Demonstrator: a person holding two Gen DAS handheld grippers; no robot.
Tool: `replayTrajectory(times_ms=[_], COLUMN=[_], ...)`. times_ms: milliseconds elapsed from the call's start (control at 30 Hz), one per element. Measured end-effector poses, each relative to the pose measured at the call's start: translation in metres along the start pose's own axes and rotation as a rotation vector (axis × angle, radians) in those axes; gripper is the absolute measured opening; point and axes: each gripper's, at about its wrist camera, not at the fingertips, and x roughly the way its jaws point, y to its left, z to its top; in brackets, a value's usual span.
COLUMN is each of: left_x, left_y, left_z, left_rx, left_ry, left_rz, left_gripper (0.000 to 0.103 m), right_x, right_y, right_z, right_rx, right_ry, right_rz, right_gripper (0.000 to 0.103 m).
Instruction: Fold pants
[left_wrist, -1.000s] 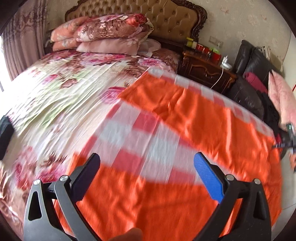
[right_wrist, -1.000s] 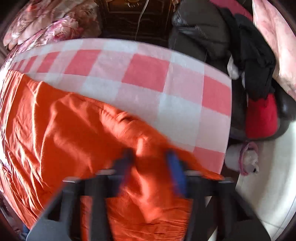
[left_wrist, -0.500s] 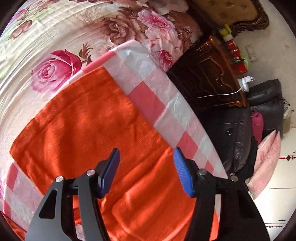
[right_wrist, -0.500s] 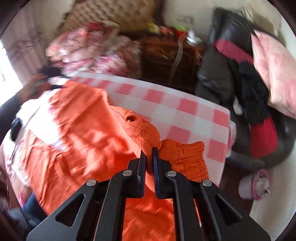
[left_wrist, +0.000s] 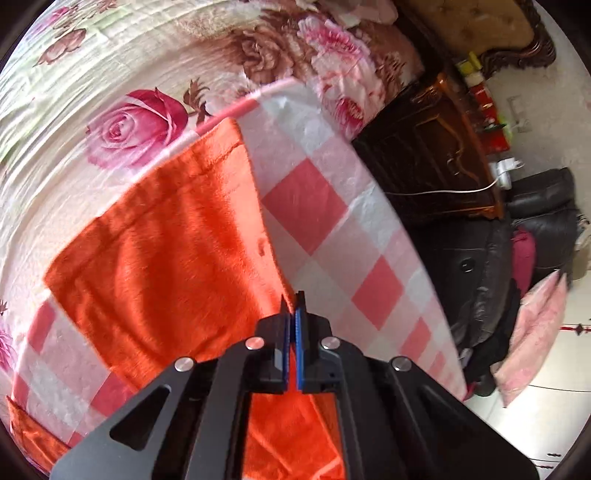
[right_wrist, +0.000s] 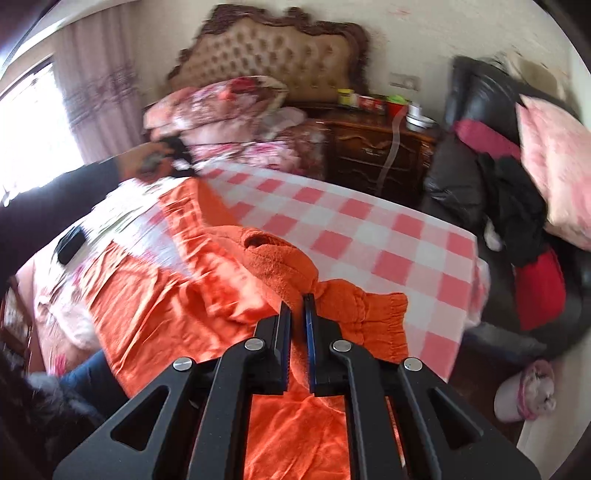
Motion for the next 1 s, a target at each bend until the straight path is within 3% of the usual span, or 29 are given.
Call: replayTrajectory(times_ms=[167, 300, 367, 433, 567, 667, 700, 733, 767, 900, 1000], left_x=[-0.091, -0.16, -0.167, -0.16, -0.119, -0.11, -0.114, -0.115, -0.118, -0.122, -0.123], left_y=[0.036, 0.111, 0.164, 0.225, 0.306, 0.326, 0.325, 0.323, 0.321, 0.317, 0.318], left_z=[-0.039, -0.129, -0.174, -0.231, -0.298, -0.319, -0.323, -0.324, -0.324, -0.325, -0.331], left_rx=[-0.009, 0.071, 0.052, 0.037, -0.041, -0.035, -0.01, -0.003, -0.001, -0.016, -0.018], left_ry=[-0.068, -0.163, -0.175, -0.191, -0.157, -0.205, -0.234, -0.242, -0.249, -0.258, -0.253], left_rz=[-0.181, -0.253, -0.285, -0.27, -0.281, -0.273, -0.274, -0.279, -0.291, -0.325, -0.337], left_gripper=[0.001, 0.001, 0.001, 0.001, 0.001, 0.001, 0.001, 0.001, 0.001, 0.001, 0.001], right_x=[0.0, -0.024, -0.034, -0.037, -0.017, -0.014, -0.019, -0.025, -0.031, -0.045, -0.034], right_y=[-0.013, 0.016, 0.028, 0.031, 0.025, 0.026, 0.025, 0.022, 0.018, 0.003, -0.012], right_z=[0.01, -0.03, -0.068, -0.106, -0.194, -0.239, -0.25, -0.258, -0.263, -0.265, -0.257], right_rx=[0.013, -0.005, 0.024, 0.092, 0.337, 0.512, 0.585, 0.663, 0.74, 0.917, 1.037], right_ry=[-0.044, -0.063, -0.053, -0.033, 0.09, 0.133, 0.113, 0.082, 0.036, -0.068, -0.042], right_rz=[-0.062, -0.053, -0.057, -0.045, -0.019, -0.009, 0.007, 0.028, 0.07, 0.154, 0.183], right_gripper=[0.006, 0.006, 0.006, 0.007, 0.009, 0.031, 0.044, 0.067, 0.074, 0.077, 0.08])
